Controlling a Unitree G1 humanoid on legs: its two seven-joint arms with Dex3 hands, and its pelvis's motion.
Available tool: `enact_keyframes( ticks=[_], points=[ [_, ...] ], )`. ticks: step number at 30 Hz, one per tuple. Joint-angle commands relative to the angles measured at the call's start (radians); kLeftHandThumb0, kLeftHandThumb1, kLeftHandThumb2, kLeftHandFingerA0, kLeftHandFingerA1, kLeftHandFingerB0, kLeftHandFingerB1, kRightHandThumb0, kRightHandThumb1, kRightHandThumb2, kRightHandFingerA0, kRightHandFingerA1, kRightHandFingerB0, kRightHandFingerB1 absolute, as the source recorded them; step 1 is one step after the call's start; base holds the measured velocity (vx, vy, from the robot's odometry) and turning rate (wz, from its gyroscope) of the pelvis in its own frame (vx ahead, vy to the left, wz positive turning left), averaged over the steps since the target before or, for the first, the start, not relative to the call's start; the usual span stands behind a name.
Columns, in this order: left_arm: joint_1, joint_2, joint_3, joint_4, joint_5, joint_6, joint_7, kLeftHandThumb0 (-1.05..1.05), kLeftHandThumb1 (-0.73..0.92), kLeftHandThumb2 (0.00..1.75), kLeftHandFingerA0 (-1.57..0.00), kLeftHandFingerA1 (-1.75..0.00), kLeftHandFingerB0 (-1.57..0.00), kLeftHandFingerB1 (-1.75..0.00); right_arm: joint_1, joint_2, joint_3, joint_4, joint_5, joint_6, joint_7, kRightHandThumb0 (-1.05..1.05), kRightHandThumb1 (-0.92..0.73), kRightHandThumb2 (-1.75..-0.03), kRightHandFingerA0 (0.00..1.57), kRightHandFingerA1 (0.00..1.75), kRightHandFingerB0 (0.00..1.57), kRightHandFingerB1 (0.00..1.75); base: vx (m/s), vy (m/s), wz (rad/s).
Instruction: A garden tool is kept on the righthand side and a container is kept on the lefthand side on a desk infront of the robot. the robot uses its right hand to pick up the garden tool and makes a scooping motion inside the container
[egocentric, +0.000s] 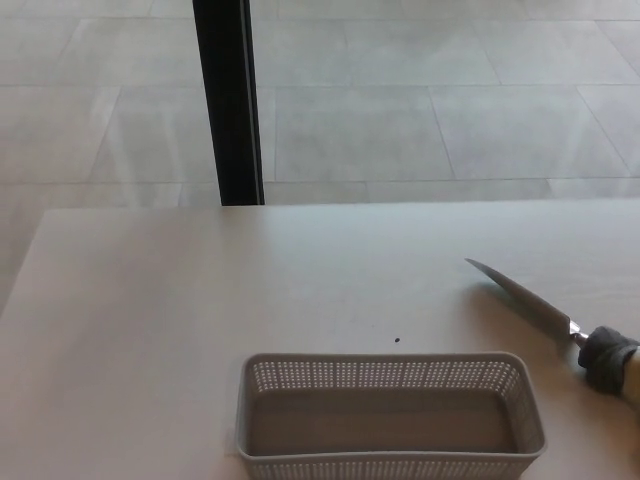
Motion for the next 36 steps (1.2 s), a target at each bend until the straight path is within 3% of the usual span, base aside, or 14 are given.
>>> enact_keyframes(
  ticks=[1, 2, 3, 8, 10, 18, 19, 21, 22, 23, 28, 29, 30, 36],
  points=[
    [-0.008, 0.018, -0.013, 0.002, 0.012, 0.004, 0.006, -0.51, 0.68, 0.6, -0.65, -0.67, -0.56, -0.51, 0.197, -0.054, -0.377, -0.08, 0.286, -0.021, 0.088, -1.05, -0.92, -0.76, 0.0, 0.0, 0.0, 0.0, 0.0, 0.0, 0.0],
    [-0.011, 0.018, -0.006, 0.003, 0.004, 0.012, 0.001, -0.49, 0.69, 0.6, -0.61, -0.66, -0.54, -0.51, 0.217, -0.044, -0.424, -0.06, 0.306, -0.03, 0.073, -1.04, -0.8, -1.1, 0.0, 0.13, 0.0, 0.0, 0.0, 0.0, 0.0],
    [-0.012, 0.019, -0.002, 0.002, -0.002, 0.015, -0.005, -0.5, 0.69, 0.61, -0.62, -0.67, -0.54, -0.52, 0.242, -0.008, -0.51, -0.045, 0.353, -0.022, 0.054, -1.05, -0.92, -0.79, 0.0, 0.0, 0.0, 0.03, 0.0, 0.0, 0.0],
    [-0.021, 0.017, -0.002, 0.012, 0.0, 0.029, -0.005, -0.5, 0.68, 0.6, -0.6, -0.64, -0.53, -0.5, 0.28, 0.086, -0.721, 0.078, 0.5, -0.035, 0.012, -1.05, -0.92, -0.79, 0.0, 0.0, 0.0, 0.16, 0.0, 0.0, 0.0],
    [-0.019, 0.019, 0.002, 0.009, -0.006, 0.029, -0.014, -0.5, 0.68, 0.6, -0.6, -0.65, -0.54, -0.51, 0.27, 0.126, -0.797, 0.188, 0.568, -0.09, -0.032, -1.02, -0.79, -1.23, 0.0, 0.32, 0.1, 0.14, 0.0, 0.0, 0.0],
    [-0.018, 0.005, -0.002, 0.009, -0.002, 0.019, 0.005, -0.48, 0.7, 0.61, -0.62, -0.67, -0.54, -0.52, 0.22, 0.248, -0.969, 0.363, 0.651, -0.025, -0.167, -0.8, -0.73, -1.07, 0.0, 0.36, 0.0, 0.28, 0.0, 0.0, 0.0],
    [-0.015, 0.007, -0.013, 0.004, 0.009, 0.015, 0.01, -0.49, 0.7, 0.61, -0.6, -0.66, -0.53, -0.51, 0.194, 0.256, -1.015, 0.432, 0.705, -0.07, -0.169, -0.64, -0.84, -0.65, 0.0, 0.45, 0.06, 0.43, 0.0, 0.0, 0.0],
    [-0.011, 0.009, -0.014, 0.003, 0.01, 0.013, 0.012, -0.49, 0.69, 0.6, -0.6, -0.64, -0.53, -0.5, 0.151, 0.258, -1.08, 0.529, 0.768, -0.091, -0.169, -0.64, -0.82, -0.64, 0.0, 0.61, 0.07, 0.48, 0.0, 0.0, 0.0],
    [-0.007, 0.011, -0.019, 0.002, 0.016, 0.007, 0.016, -0.5, 0.69, 0.6, -0.6, -0.64, -0.54, -0.5, 0.136, 0.251, -1.096, 0.572, 0.773, -0.08, -0.18, -0.36, -0.58, -1.11, 0.04, 0.57, 0.0, 0.52, 0.0, 0.0, 0.0],
    [-0.008, 0.01, -0.013, 0.0, 0.008, 0.009, 0.006, -0.49, 0.69, 0.61, -0.59, -0.68, -0.52, -0.51, 0.119, 0.254, -1.138, 0.596, 0.807, -0.068, -0.193, -0.61, -0.74, -0.63, 0.05, 0.64, 0.13, 0.48, 0.0, 0.0, 0.0],
    [-0.014, -0.005, -0.005, 0.006, 0.0, 0.013, 0.01, -0.49, 0.67, 0.6, -0.6, -0.65, -0.53, -0.5, 0.095, 0.339, -1.162, 0.661, 0.791, -0.108, -0.313, -0.56, -0.66, -0.59, 0.29, 0.8, 0.22, 0.48, 0.0, 0.0, 0.0],
    [-0.009, -0.004, 0.001, 0.004, -0.007, 0.006, 0.007, -0.49, 0.67, 0.6, -0.6, -0.66, -0.52, -0.52, 0.089, 0.365, -1.172, 0.663, 0.798, -0.119, -0.332, -0.52, -0.63, -0.59, 0.64, 1.18, 0.24, 0.51, 0.0, 0.0, 0.0],
    [-0.007, -0.007, 0.01, 0.004, -0.015, 0.005, 0.011, -0.49, 0.67, 0.6, -0.61, -0.66, -0.54, -0.52, 0.089, 0.376, -1.166, 0.682, 0.786, -0.12, -0.341, -0.57, -0.48, -0.83, 0.8, 1.08, 0.25, 0.57, 0.0, 0.0, 0.0],
    [0.003, -0.006, 0.013, 0.005, -0.012, 0.011, 0.038, -0.49, 0.67, 0.6, -0.59, -0.61, -0.51, -0.49, 0.117, 0.404, -1.154, 0.833, 0.785, -0.177, -0.276, -0.49, -0.62, -0.58, 0.64, 1.08, 0.44, 0.55, 0.0, 0.0, 0.0]
  ],
)
